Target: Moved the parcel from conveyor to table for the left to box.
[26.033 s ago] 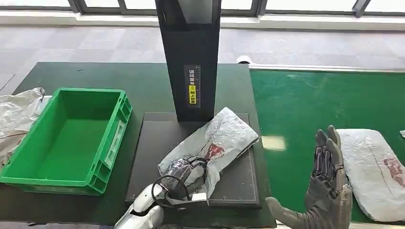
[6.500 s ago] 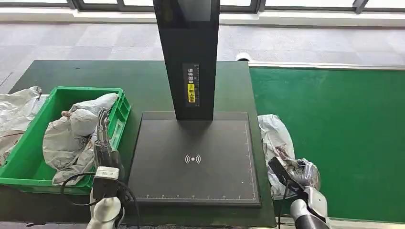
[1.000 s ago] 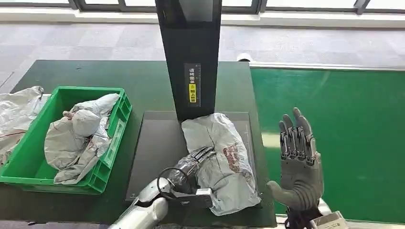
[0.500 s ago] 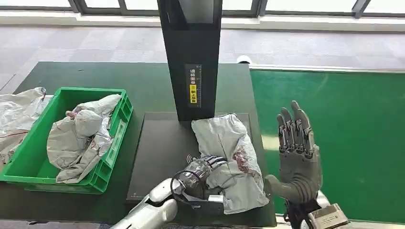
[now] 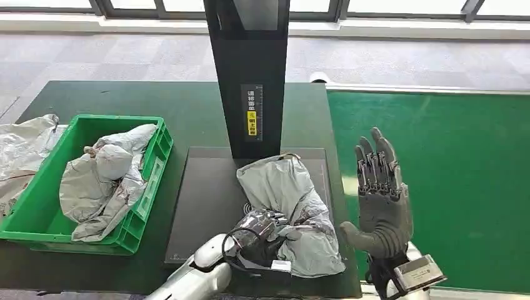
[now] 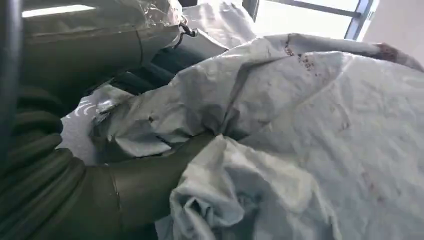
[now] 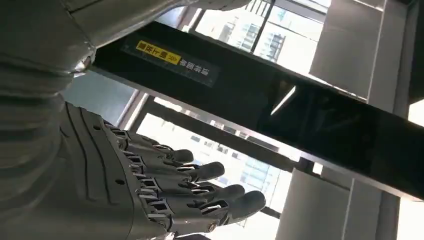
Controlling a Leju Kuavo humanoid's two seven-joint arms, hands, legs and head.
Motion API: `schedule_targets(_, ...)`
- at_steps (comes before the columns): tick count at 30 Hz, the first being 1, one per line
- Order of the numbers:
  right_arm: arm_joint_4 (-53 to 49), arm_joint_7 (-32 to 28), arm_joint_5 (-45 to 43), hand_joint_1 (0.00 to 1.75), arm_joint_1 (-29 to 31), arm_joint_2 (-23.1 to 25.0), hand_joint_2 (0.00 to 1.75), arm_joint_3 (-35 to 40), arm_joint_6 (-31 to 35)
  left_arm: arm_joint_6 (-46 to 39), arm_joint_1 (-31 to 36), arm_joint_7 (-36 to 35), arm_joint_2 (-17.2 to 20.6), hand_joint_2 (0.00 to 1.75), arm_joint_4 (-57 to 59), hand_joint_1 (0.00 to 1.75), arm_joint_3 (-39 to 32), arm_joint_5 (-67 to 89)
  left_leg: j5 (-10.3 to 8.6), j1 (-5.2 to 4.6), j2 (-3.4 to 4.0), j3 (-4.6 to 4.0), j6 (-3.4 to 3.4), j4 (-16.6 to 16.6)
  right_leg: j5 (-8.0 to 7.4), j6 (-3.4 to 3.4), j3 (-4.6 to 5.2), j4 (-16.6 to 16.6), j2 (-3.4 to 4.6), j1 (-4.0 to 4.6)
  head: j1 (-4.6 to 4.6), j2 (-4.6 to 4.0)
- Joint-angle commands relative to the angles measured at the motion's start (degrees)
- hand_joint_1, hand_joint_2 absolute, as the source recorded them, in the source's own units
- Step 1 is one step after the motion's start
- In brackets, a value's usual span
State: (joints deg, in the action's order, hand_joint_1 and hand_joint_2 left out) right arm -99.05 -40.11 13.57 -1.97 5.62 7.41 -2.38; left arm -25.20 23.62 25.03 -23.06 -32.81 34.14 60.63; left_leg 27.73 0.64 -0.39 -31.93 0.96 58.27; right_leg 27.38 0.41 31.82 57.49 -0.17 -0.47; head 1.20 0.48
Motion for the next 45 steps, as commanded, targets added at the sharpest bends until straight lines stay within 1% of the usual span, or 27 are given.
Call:
schedule_targets(1,5.0,0.1,0.0,0.00,2.3,-1.2,1.75,1.6,0.0,-0.1,-1.9,0.0,3.2,1.75,2.6,1.75,-2.3,0.2,-0.03,-0.03,0.20,0.12,-0.02,-0.1,-0.08,-0.01,-0.03,-0.1,0.19,-0.02,0.00,0.00)
schedule_targets(5,5.0,0.1,0.0,0.00,2.3,-1.2,1.75,1.6,0.0,-0.1,-1.9,0.0,3.2,1.75,2.6,1.75,-2.3,0.2,-0.18,-0.05,0.37,-0.02,-0.03,-0.3,-0.27,-0.03,0.10,-0.3,0.34,-0.04,0.00,-0.02)
schedule_targets(7,4.7,0.1,-0.1,0.00,1.9,-1.1,1.75,1.6,0.2,-1.9,-2.2,0.3,3.2,1.75,1.6,1.75,-3.8,0.0,-0.05,-0.03,0.23,-0.01,-0.02,-0.1,-0.11,-0.01,0.00,-0.1,0.22,-0.02,0.00,0.00)
schedule_targets(9,4.3,0.1,0.1,0.00,1.4,-1.1,1.75,1.6,0.5,-4.5,-2.7,0.9,3.4,1.75,-0.5,1.75,-5.9,-0.7,-0.17,-0.04,0.34,-0.10,-0.03,-0.3,-0.26,-0.03,0.10,-0.3,0.31,-0.03,0.00,0.00)
schedule_targets(10,3.9,0.1,0.1,0.00,1.0,-1.1,1.75,1.6,0.8,-6.5,-3.5,1.7,3.7,1.75,-3.3,1.75,-7.9,-2.0,-0.07,-0.04,0.27,-0.07,-0.02,-0.2,-0.13,-0.02,0.05,-0.1,0.25,-0.03,0.00,0.00)
schedule_targets(12,3.5,0.1,-0.1,0.00,0.6,-1.1,1.75,1.6,1.2,-9.1,-5.0,3.0,4.5,1.75,-8.7,1.75,-10.5,-3.6,-0.16,-0.05,0.39,-0.10,-0.03,-0.3,-0.25,-0.04,0.15,-0.2,0.36,-0.04,0.00,-0.02)
schedule_targets(14,3.2,0.1,0.1,0.00,0.1,-1.0,1.75,1.5,1.6,-12.8,-8.3,3.8,5.8,1.75,-19.0,1.75,-13.5,-4.7,-0.11,-0.01,0.34,-0.06,-0.01,-0.2,-0.20,-0.05,0.20,-0.2,0.32,0.00,0.00,0.00)
schedule_targets(16,2.5,0.1,0.3,0.00,-0.7,-1.0,1.75,1.5,2.1,-13.9,-12.0,6.3,6.6,1.75,-29.5,1.75,-15.5,-7.5,-0.05,-0.01,0.32,-0.09,0.00,-0.1,-0.15,-0.07,0.27,-0.1,0.31,0.01,0.00,0.00)
schedule_targets(18,2.2,0.1,0.3,0.00,-1.0,-1.0,1.75,1.5,2.2,-13.0,-12.7,6.4,7.0,1.75,-31.6,1.75,-15.7,-7.6,-0.03,0.00,0.27,-0.21,0.01,-0.1,-0.10,-0.06,0.39,0.0,0.26,0.02,0.00,-0.02)
schedule_targets(19,1.7,0.1,0.3,0.00,-1.6,-1.0,1.75,1.4,2.5,-14.8,-14.3,7.3,6.9,1.75,-35.6,1.75,-16.6,-7.9,-0.09,-0.01,0.31,-0.24,0.03,-0.2,-0.14,-0.07,0.43,-0.1,0.29,0.01,0.00,0.00)
schedule_targets(21,0.8,0.1,0.5,0.00,-2.6,-1.0,1.75,1.2,2.9,-14.8,-17.2,11.2,5.3,1.75,-41.6,1.75,-20.3,-8.5,-0.03,0.00,0.24,-0.27,0.01,-0.1,-0.08,-0.04,0.42,0.0,0.23,0.01,0.00,-0.02)
schedule_targets(22,0.1,0.1,0.5,0.00,-3.4,-0.9,1.75,1.1,3.1,-14.8,-18.4,12.9,4.6,1.75,-44.7,1.75,-22.0,-9.5,-0.03,-0.03,0.33,-0.24,-0.01,-0.2,-0.10,-0.04,0.41,-0.1,0.31,-0.01,0.00,-0.02)
schedule_targets(24,-0.9,0.1,0.8,0.00,-4.5,-0.8,1.75,1.0,3.3,-14.8,-20.0,15.0,3.7,1.75,-49.6,1.75,-24.5,-11.4,-0.01,-0.02,0.28,-0.36,0.01,0.0,-0.05,-0.04,0.52,0.0,0.28,-0.01,0.00,0.00)
schedule_targets(25,-1.1,0.1,0.9,0.00,-4.7,-0.8,1.75,1.0,3.2,-14.8,-20.8,15.0,3.5,1.75,-52.7,1.75,-25.3,-12.1,-0.02,-0.03,0.35,-0.34,0.00,-0.1,-0.07,-0.04,0.54,0.0,0.33,-0.03,0.00,-0.02)
schedule_targets(26,-1.2,0.1,1.0,0.00,-4.8,-0.7,1.75,0.9,3.1,-14.8,-21.4,15.0,4.1,1.75,-54.2,1.75,-24.9,-14.4,-0.03,-0.05,0.19,-0.43,0.01,-0.1,-0.03,-0.03,0.55,0.0,0.19,-0.05,0.00,-0.02)
schedule_targets(28,-1.2,0.1,1.2,0.00,-5.1,-0.6,1.75,0.8,3.2,-14.8,-22.2,15.0,5.2,1.75,-57.4,1.75,-25.0,-18.8,-0.02,-0.02,0.37,-0.41,0.01,-0.1,-0.09,-0.04,0.60,0.0,0.36,-0.01,0.00,-0.02)
schedule_targets(30,-1.1,0.1,1.2,0.00,-5.1,-0.6,1.75,0.7,3.2,-14.8,-22.3,15.0,5.6,1.75,-58.0,1.75,-25.1,-19.6,-0.03,-0.01,0.35,-0.43,0.01,-0.1,-0.09,-0.05,0.62,-0.1,0.34,0.00,0.00,0.00)
schedule_targets(31,-1.1,0.1,1.2,0.00,-5.1,-0.6,1.75,0.7,3.1,-14.8,-22.8,15.0,5.0,1.75,-60.4,1.75,-26.1,-19.5,-0.01,-0.02,0.26,-0.45,0.02,-0.1,-0.04,-0.04,0.62,0.0,0.25,-0.02,0.00,-0.02)
schedule_targets(36,-1.6,0.1,1.3,0.00,-5.6,-0.5,1.75,0.8,3.1,-14.8,-25.8,15.0,3.5,1.75,-70.6,1.75,-28.7,-21.9,-0.06,-0.05,0.34,-0.45,-0.01,-0.2,-0.11,-0.05,0.65,-0.1,0.31,-0.04,0.00,0.00)
schedule_targets(38,-1.3,0.1,1.1,0.00,-5.3,-0.6,1.75,0.9,2.9,-14.8,-26.5,15.0,3.1,1.75,-74.0,1.75,-31.0,-24.3,-0.02,-0.05,0.35,-0.45,-0.01,-0.1,-0.07,-0.04,0.66,0.0,0.33,-0.04,0.00,-0.02)
schedule_targets(39,-1.1,0.1,1.1,0.00,-5.1,-0.5,1.75,1.0,2.8,-14.8,-26.6,15.0,3.1,1.75,-75.7,1.75,-33.5,-25.9,0.01,0.00,0.28,-0.49,0.01,0.0,-0.04,-0.03,0.66,0.0,0.27,0.00,0.00,0.00)
schedule_targets(40,-1.0,0.1,1.1,0.00,-5.0,-0.5,1.75,1.1,2.7,-14.8,-26.7,15.0,3.1,1.75,-76.3,1.75,-34.3,-26.4,0.00,-0.04,0.41,-0.44,0.00,-0.1,-0.07,-0.04,0.66,0.0,0.39,-0.03,0.00,-0.02)
schedule_targets(42,-1.0,0.1,1.1,0.00,-5.0,-0.5,1.75,1.1,2.7,-14.8,-26.7,15.0,3.1,1.75,-76.3,1.75,-34.3,-26.4,-0.01,-0.03,0.38,-0.40,0.00,-0.1,-0.07,-0.04,0.61,0.0,0.36,-0.03,0.00,0.00)
schedule_targets(43,-0.5,0.1,1.2,0.00,-4.6,-0.2,1.75,1.0,2.6,-14.8,-26.4,15.0,3.1,1.75,-77.6,1.75,-37.7,-27.5,-0.04,-0.05,0.36,-0.39,0.00,-0.2,-0.08,-0.04,0.60,-0.1,0.34,-0.04,0.00,-0.02)
schedule_targets(45,-0.5,0.1,1.2,0.00,-4.6,-0.2,1.75,1.0,2.6,-14.8,-26.4,15.0,3.1,1.75,-77.6,1.75,-37.7,-27.5,-0.04,-0.05,0.36,-0.39,0.00,-0.2,-0.08,-0.04,0.60,-0.1,0.34,-0.04,0.00,-0.02)
